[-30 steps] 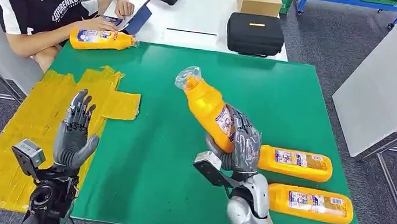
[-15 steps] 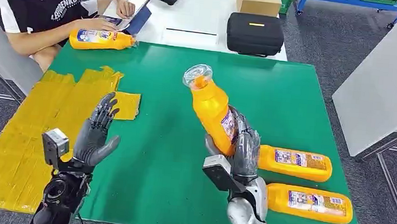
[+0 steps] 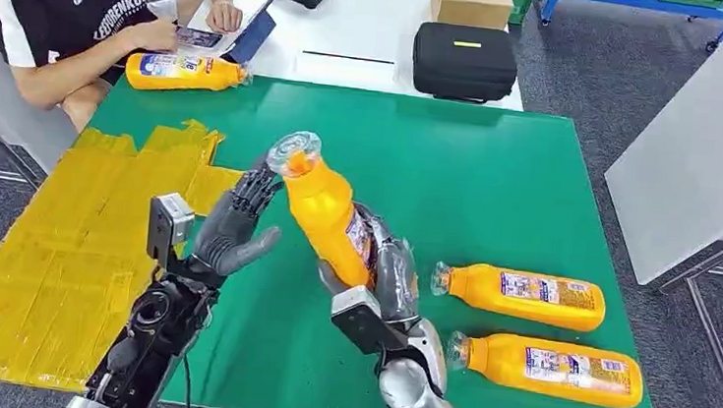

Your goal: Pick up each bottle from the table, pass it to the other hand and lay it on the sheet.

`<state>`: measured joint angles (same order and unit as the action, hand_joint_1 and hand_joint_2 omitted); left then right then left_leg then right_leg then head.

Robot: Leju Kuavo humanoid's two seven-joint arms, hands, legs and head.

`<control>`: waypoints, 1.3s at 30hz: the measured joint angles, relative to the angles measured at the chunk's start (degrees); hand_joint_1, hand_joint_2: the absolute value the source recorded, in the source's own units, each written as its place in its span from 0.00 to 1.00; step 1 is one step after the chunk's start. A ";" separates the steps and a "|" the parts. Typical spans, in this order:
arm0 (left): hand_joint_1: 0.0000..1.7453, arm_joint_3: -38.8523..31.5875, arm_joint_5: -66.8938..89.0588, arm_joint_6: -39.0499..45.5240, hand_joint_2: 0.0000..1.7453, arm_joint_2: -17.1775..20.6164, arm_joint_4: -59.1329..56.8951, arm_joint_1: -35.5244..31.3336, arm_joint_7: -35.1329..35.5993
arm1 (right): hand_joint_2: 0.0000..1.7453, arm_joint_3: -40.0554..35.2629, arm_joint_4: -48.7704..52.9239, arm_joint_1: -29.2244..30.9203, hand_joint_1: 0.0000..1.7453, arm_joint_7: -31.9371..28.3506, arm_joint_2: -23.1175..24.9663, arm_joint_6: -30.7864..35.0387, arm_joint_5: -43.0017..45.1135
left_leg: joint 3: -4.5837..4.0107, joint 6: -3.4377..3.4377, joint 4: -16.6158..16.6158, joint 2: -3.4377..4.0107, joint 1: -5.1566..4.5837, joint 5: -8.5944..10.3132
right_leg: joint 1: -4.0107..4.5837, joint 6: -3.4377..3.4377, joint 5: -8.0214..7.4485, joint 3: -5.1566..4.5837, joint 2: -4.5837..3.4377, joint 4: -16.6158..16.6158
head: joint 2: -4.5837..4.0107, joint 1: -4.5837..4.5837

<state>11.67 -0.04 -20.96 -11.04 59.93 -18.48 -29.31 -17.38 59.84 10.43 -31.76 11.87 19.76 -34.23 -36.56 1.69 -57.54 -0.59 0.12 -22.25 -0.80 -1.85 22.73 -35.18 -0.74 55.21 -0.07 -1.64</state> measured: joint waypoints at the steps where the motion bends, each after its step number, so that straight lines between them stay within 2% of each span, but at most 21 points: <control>1: 0.00 0.31 -0.13 0.00 1.00 -0.09 -0.74 -0.49 -0.02 | 1.00 -0.46 -0.46 0.16 1.00 0.00 0.22 -0.02 0.00 | 0.00 0.00 0.00 0.00 0.00 0.00 | 0.00 0.00 0.00 0.00 0.00 0.00 | 0.00 0.02; 25: 0.00 5.03 -0.13 0.61 1.00 -1.42 -5.96 -2.92 -0.50 | 1.00 -4.98 -6.62 3.07 1.00 2.60 2.08 0.90 -2.78 | -0.02 0.01 0.00 0.00 0.00 0.01 | 0.00 0.00 0.00 0.00 0.00 0.00 | 0.00 0.02; 36: 0.01 4.94 -0.68 2.58 1.00 -1.42 -6.08 -2.43 -0.44 | 1.00 -6.27 -9.94 5.15 1.00 6.45 2.49 4.44 -9.86 | -0.01 0.01 0.00 0.00 0.00 0.01 | 0.00 0.00 0.00 -0.01 0.00 0.00 | 0.00 0.02; 37: 0.55 4.89 -0.76 2.75 1.00 -1.42 -6.07 -2.35 -0.46 | 1.00 -6.29 -10.21 5.28 1.00 6.47 2.56 4.46 -9.94 | -0.01 0.01 0.00 0.00 0.00 0.01 | 0.00 0.00 0.00 -0.01 0.00 0.00 | 0.00 0.02; 38: 0.99 4.87 -0.87 2.84 1.00 -1.42 -6.07 -2.29 -0.46 | 1.00 -6.31 -10.49 5.38 1.00 6.49 2.62 4.50 -9.99 | -0.01 0.01 0.00 0.00 0.00 0.01 | 0.00 0.01 0.00 -0.01 0.00 0.00 | 0.00 0.02; 39: 1.00 4.83 -0.92 2.86 1.00 -1.42 -6.07 -2.20 -0.46 | 1.00 -6.34 -10.67 5.47 1.00 6.49 2.71 4.50 -9.99 | -0.02 0.01 0.00 0.00 0.00 0.01 | 0.00 0.01 0.00 -0.01 0.00 0.00 | 0.00 0.02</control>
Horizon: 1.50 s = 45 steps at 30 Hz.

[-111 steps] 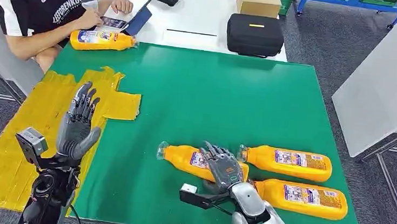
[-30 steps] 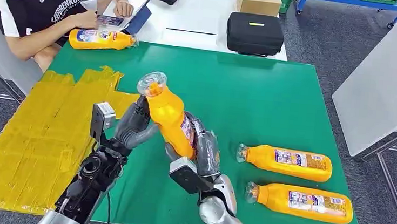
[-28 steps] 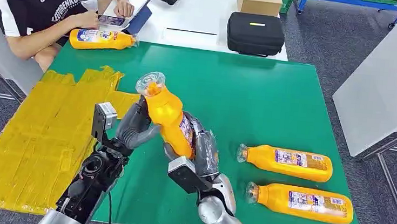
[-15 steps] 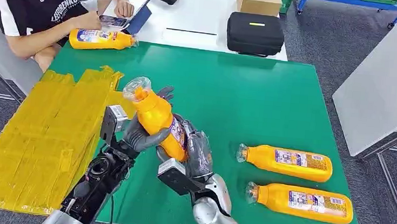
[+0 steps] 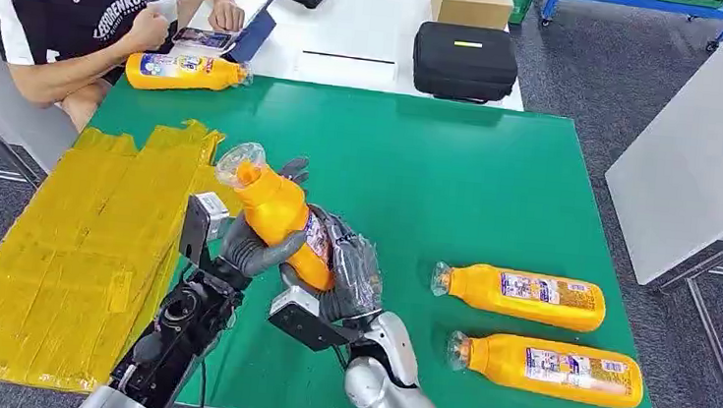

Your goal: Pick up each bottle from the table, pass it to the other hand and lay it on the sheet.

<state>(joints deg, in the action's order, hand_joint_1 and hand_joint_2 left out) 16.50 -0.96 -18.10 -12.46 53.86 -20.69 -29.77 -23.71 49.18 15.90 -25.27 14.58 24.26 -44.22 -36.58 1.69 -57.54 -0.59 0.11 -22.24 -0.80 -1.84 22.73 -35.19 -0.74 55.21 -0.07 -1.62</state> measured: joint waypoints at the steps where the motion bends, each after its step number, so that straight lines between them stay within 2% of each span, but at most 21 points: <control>1: 1.00 -0.02 -0.11 0.04 1.00 0.00 0.02 0.08 -0.02 | 1.00 0.00 -0.22 0.09 1.00 0.04 0.04 0.00 0.00 | 0.00 0.00 0.00 0.00 0.00 0.00 | 0.00 0.00 0.00 0.00 0.00 0.00 | 0.00 0.00; 19: 1.00 -0.76 -0.74 4.37 1.00 -0.68 1.14 1.88 -1.88 | 1.00 0.18 -1.70 -0.03 0.99 -1.18 0.57 0.98 -0.52 | 0.00 0.00 0.00 0.01 0.00 0.00 | 0.00 0.00 0.00 -0.02 -0.01 0.00 | 0.00 -0.02; 20: 1.00 -0.76 -0.74 4.42 1.00 -0.81 1.14 1.89 -2.01 | 1.00 0.24 -1.70 -0.21 0.62 -1.27 0.55 1.18 -0.52 | 0.00 0.00 0.00 0.01 0.00 0.00 | 0.00 0.00 0.00 -0.02 -0.01 0.00 | 0.00 0.00; 21: 1.00 -0.76 -0.77 4.48 1.00 -0.83 1.14 1.90 -2.08 | 1.00 0.31 -1.70 -0.34 0.00 -1.31 0.55 1.53 -0.52 | 0.00 0.00 0.00 0.01 0.00 0.00 | 0.00 0.00 0.00 -0.03 -0.01 0.00 | 0.00 0.00; 31: 1.00 -1.88 -1.92 4.57 1.00 -0.81 1.11 1.01 -4.02 | 1.00 2.30 5.93 -6.32 0.00 -2.40 -1.75 2.97 1.86 | -0.03 -0.01 0.00 0.03 0.00 -0.02 | 0.00 0.00 0.00 -0.04 -0.01 0.00 | 0.00 0.00; 40: 1.00 -2.29 -1.95 4.74 1.00 -0.83 1.09 0.58 -4.30 | 1.00 2.91 9.83 -8.29 0.00 -3.45 -2.80 2.86 3.51 | -0.02 0.00 -0.01 0.01 0.00 0.00 | 0.00 0.00 0.00 -0.04 0.00 0.00 | 0.00 0.00; 45: 1.00 -3.26 -1.77 6.27 1.00 -0.81 0.72 0.17 -4.92 | 1.00 4.44 17.47 -11.50 0.00 -5.27 -3.72 2.58 7.67 | -0.03 0.00 0.00 0.01 -0.01 -0.01 | 0.00 0.00 0.00 -0.04 0.00 0.00 | 0.00 0.00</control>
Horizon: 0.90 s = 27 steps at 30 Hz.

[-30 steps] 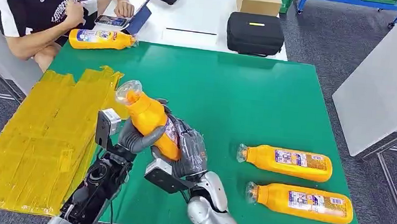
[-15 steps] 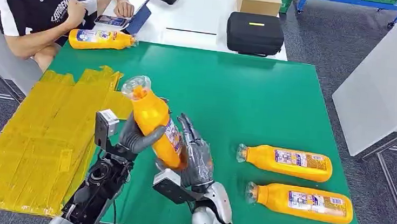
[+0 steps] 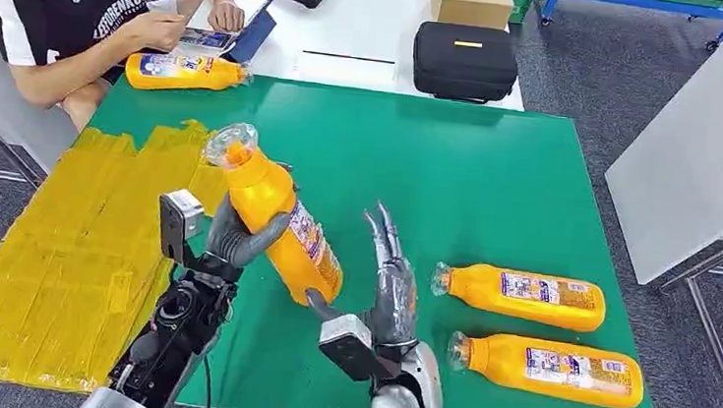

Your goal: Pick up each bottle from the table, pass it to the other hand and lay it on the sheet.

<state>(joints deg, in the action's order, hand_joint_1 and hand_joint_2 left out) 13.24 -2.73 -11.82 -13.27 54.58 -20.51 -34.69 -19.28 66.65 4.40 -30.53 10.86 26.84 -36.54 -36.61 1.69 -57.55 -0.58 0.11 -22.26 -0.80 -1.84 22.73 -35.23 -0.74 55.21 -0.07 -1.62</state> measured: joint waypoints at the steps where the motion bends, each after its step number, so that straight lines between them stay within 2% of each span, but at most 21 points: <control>1: 1.00 -0.28 0.22 0.39 1.00 0.00 -0.20 -0.11 -0.17 | 1.00 0.39 1.71 -0.56 0.00 -0.19 -0.17 -0.17 0.52 | 0.00 0.00 0.00 0.00 0.00 -0.01 | 0.00 0.00 0.00 0.00 0.00 0.00 | 0.00 -0.02; 4: 1.00 -1.05 3.42 5.30 1.00 0.02 -0.28 -0.31 -1.53 | 1.00 1.44 5.00 -1.33 0.00 -0.68 -0.57 -0.48 1.83 | 0.00 0.00 0.00 0.00 0.00 0.00 | 0.00 0.00 0.00 0.00 0.00 0.00 | 0.00 0.00; 11: 1.00 -1.96 27.39 34.84 1.00 0.81 -0.24 -1.36 -0.42 | 1.00 3.63 10.17 -2.42 0.00 -1.60 -0.61 -0.96 3.99 | 0.01 0.00 0.00 0.00 0.01 0.03 | 0.01 0.00 -0.01 0.00 0.00 0.00 | 0.00 0.00; 15: 1.00 -2.43 36.38 41.27 1.00 1.51 -0.24 -2.03 1.99 | 1.00 4.02 12.76 -2.78 0.00 -1.73 -0.61 -2.01 5.55 | 0.01 -0.01 0.00 0.00 0.01 0.03 | 0.01 0.00 -0.01 0.01 0.00 0.00 | 0.00 0.00; 18: 1.00 -2.03 52.28 48.62 1.00 2.18 -0.91 -2.76 9.21 | 1.00 4.54 15.11 -3.59 0.00 -1.70 -0.66 -4.87 9.98 | 0.00 0.00 0.00 -0.02 0.01 0.03 | 0.00 0.00 0.00 0.00 0.01 0.00 | 0.00 0.00; 20: 1.00 -1.31 60.59 50.57 1.00 2.82 -1.85 -3.41 13.30 | 1.00 5.09 16.75 -4.24 0.00 -1.57 -0.68 -6.40 12.52 | 0.00 0.00 0.00 -0.04 0.00 0.03 | 0.00 0.01 0.00 0.02 0.02 0.00 | 0.00 0.00; 27: 1.00 -0.92 86.38 48.50 1.00 4.33 -9.10 -6.75 31.53 | 1.00 7.82 21.34 -6.37 0.00 -2.62 -0.66 -12.13 23.16 | 0.01 0.00 0.00 -0.02 0.00 0.02 | 0.01 0.00 -0.01 0.02 0.01 0.00 | 0.00 0.00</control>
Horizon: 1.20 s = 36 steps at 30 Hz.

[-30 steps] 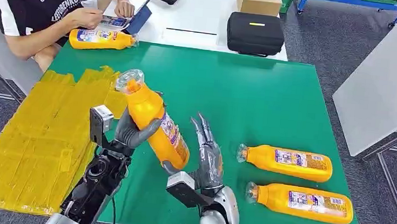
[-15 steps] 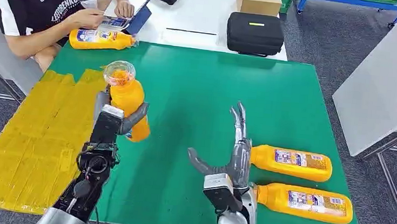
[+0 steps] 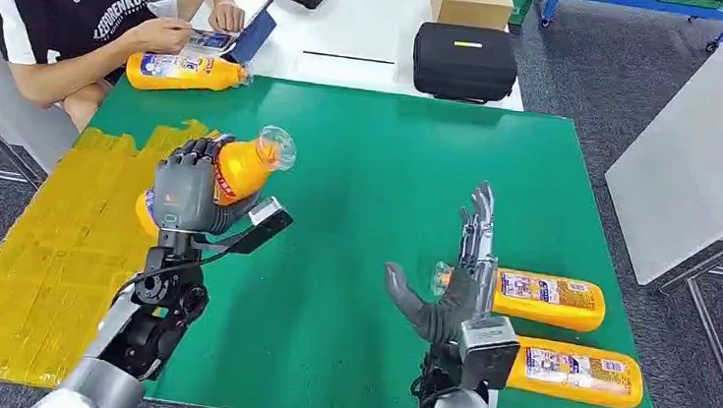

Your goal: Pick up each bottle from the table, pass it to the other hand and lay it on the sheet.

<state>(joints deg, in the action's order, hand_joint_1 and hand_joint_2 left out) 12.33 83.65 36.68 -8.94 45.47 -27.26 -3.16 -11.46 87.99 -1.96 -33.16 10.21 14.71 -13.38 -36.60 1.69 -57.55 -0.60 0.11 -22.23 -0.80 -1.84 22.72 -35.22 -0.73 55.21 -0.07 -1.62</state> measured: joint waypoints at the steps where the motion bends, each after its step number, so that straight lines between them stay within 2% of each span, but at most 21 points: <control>1: 1.00 -0.04 2.54 -0.42 1.00 0.29 -1.81 -0.76 1.37 | 1.00 0.40 0.40 -0.21 0.00 -0.15 -0.02 -0.31 0.71 | 0.00 0.00 0.00 0.00 0.00 0.00 | 0.00 0.00 0.00 0.00 0.00 0.00 | 0.00 -0.02; 8: 1.00 0.00 5.94 -2.47 1.00 2.99 -13.12 -4.58 4.45 | 1.00 2.10 1.69 -0.85 0.00 -1.11 -0.11 -1.05 2.06 | 0.01 -0.02 0.00 0.06 0.02 0.02 | 0.01 0.01 -0.01 -0.01 -0.01 0.01 | 0.00 0.00; 11: 1.00 1.01 6.07 -4.46 1.00 4.46 -16.41 -5.30 8.19 | 1.00 2.28 1.95 -1.00 0.00 -1.16 -0.11 -1.38 2.06 | 0.01 -0.02 0.00 0.06 0.02 0.01 | 0.01 0.01 0.00 -0.02 -0.02 0.01 | 0.00 0.00; 19: 1.00 2.82 6.10 -7.17 1.00 7.24 -21.00 -5.71 12.63 | 1.00 2.52 2.08 -1.01 0.00 -0.79 -0.11 -1.88 1.75 | -0.01 -0.02 0.00 0.07 0.01 0.01 | 0.00 0.02 0.00 -0.03 -0.02 0.01 | 0.00 0.00; 24: 1.00 3.50 6.18 -7.54 1.00 8.53 -22.70 -5.83 12.56 | 1.00 2.60 2.08 -1.00 0.00 -0.72 -0.11 -1.99 1.54 | -0.01 -0.02 0.00 0.04 0.02 0.02 | 0.01 0.02 0.00 -0.02 -0.01 0.01 | 0.00 0.00; 31: 1.00 7.08 6.18 -2.91 1.00 11.35 -24.78 -5.88 10.31 | 1.00 3.04 2.08 -0.97 0.00 -0.57 -0.26 -2.74 1.51 | -0.01 -0.02 0.01 0.05 0.03 0.01 | 0.00 0.02 0.00 -0.03 -0.01 0.02 | 0.00 0.00; 36: 1.00 13.97 6.18 2.62 1.00 13.75 -25.83 -5.80 9.41 | 1.00 3.28 1.93 -0.80 0.00 -0.50 -0.46 -3.50 1.73 | -0.01 -0.02 0.01 0.02 0.02 0.01 | 0.00 0.03 0.01 -0.01 0.00 0.02 | 0.00 0.00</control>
<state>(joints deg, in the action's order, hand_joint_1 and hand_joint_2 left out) 26.30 89.83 39.30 4.81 19.65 -33.06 6.25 -8.17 89.92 -2.76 -33.66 9.75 11.21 -11.65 -36.61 1.66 -57.54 -0.59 0.13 -22.22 -0.79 -1.81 22.74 -35.23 -0.74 55.22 -0.07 -1.62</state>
